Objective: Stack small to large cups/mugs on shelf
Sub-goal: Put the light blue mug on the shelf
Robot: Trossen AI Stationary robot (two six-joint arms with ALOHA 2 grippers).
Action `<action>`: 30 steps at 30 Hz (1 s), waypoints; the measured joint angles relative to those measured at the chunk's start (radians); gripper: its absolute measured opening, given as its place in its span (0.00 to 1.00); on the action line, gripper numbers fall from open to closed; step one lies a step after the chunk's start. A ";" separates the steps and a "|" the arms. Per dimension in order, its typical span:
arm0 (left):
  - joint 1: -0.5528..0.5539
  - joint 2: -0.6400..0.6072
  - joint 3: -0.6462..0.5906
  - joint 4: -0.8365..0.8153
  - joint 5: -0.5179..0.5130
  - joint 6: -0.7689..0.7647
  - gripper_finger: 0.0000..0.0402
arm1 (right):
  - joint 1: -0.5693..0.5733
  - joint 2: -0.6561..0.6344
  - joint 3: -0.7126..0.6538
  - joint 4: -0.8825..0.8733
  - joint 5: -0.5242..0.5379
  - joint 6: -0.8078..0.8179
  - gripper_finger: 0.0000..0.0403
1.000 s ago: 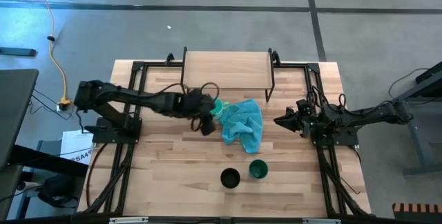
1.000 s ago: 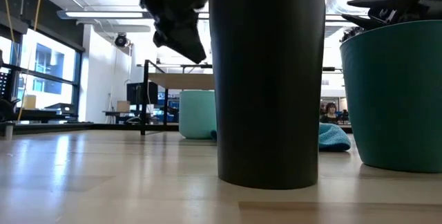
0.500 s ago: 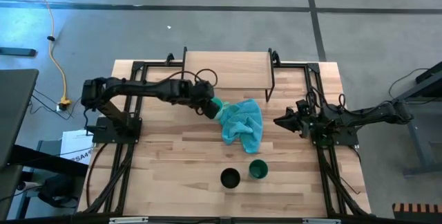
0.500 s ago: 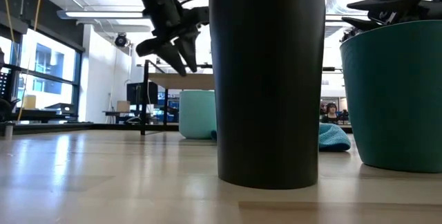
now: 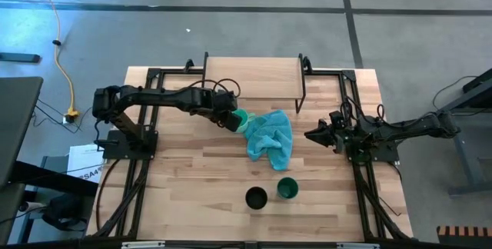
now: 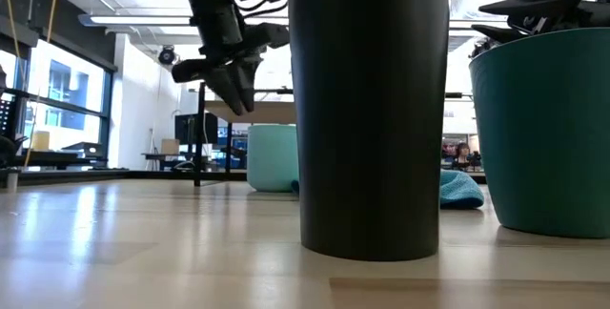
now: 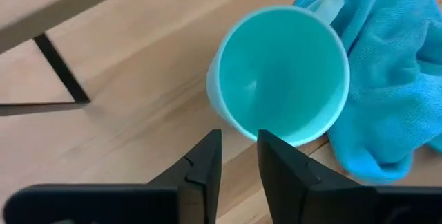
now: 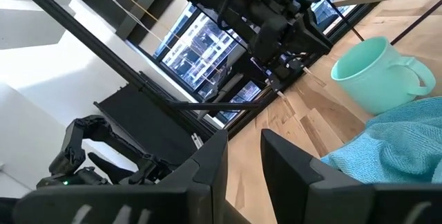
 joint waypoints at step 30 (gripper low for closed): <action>-0.001 0.004 -0.030 0.043 0.069 -0.187 0.22 | 0.000 0.000 0.000 0.001 -0.061 0.000 0.20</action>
